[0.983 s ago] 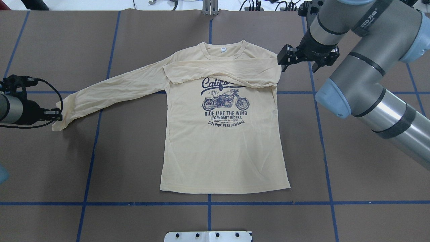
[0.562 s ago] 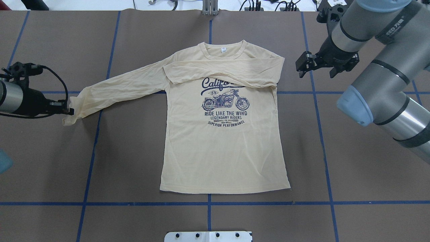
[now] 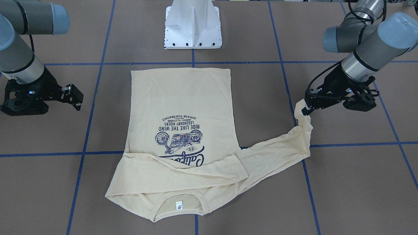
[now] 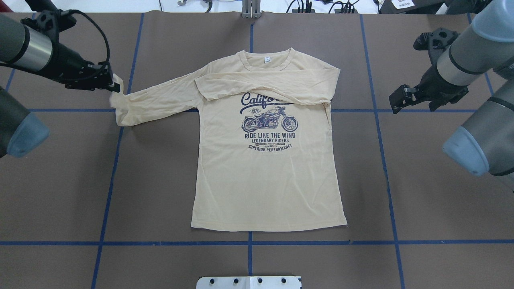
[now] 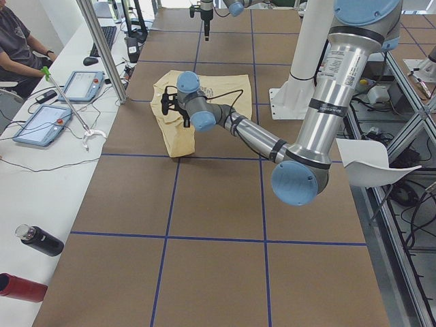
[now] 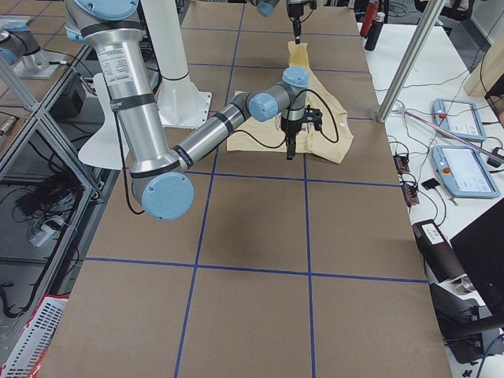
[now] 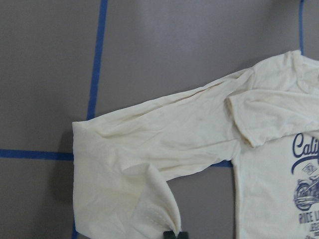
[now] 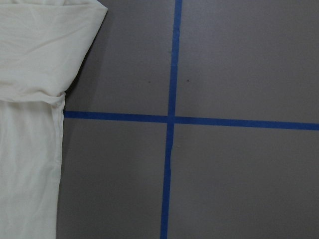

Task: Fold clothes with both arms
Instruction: 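Carry the cuff toward the collar with the left gripper while the right arm withdraws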

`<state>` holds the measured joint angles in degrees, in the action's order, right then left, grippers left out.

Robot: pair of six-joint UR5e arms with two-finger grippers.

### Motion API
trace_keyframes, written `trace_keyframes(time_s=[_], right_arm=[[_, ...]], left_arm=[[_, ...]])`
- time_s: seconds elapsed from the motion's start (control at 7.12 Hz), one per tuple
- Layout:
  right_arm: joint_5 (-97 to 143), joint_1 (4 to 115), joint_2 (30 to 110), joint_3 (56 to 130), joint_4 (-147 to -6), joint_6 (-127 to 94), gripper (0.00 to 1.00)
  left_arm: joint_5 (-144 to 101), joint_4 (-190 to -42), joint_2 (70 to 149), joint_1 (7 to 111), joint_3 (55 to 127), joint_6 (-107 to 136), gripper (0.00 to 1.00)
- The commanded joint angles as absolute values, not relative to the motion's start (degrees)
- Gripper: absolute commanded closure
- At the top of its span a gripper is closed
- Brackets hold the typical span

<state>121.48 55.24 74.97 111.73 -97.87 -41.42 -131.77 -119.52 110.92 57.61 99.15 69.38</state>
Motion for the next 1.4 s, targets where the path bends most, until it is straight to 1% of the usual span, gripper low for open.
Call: trace_keyframes(time_s=[0.0, 0.28, 0.42, 0.56, 0.7, 0.84, 0.98, 1.26], right_arm=[[121.4, 55.3, 76.6, 112.5, -97.7, -41.1, 0.00], [121.4, 55.2, 76.6, 112.2, -97.6, -41.1, 0.00], [121.4, 55.2, 76.6, 112.1, -97.6, -41.1, 0.00], [121.4, 55.1, 76.6, 111.9, -97.6, -41.1, 0.00], [121.5, 55.1, 76.6, 111.9, -97.6, -41.1, 0.00], [121.6, 55.2, 76.6, 112.0, -97.6, -41.1, 0.00], [121.6, 55.1, 76.6, 111.9, -97.6, -41.1, 0.00], [121.6, 55.1, 76.6, 111.9, -97.7, -41.1, 0.00]], left_arm=[[-135.1, -119.1, 121.3, 57.6, 96.3, 79.8, 1.00], [-137.5, -119.2, 127.8, 57.4, 95.0, 83.0, 1.00], [-137.5, -120.3, 132.3, 57.2, 92.3, 86.3, 1.00], [-137.8, -123.7, 135.0, 56.8, 90.7, 89.6, 1.00], [-137.7, -127.6, 138.0, 55.0, 86.3, 91.1, 1.00], [-137.6, -130.9, 143.4, 54.8, 78.2, 91.3, 1.00], [-137.5, -133.1, 145.4, 54.8, 74.5, 91.3, 1.00], [-137.3, -133.9, 146.3, 53.1, 74.0, 91.3, 1.00]])
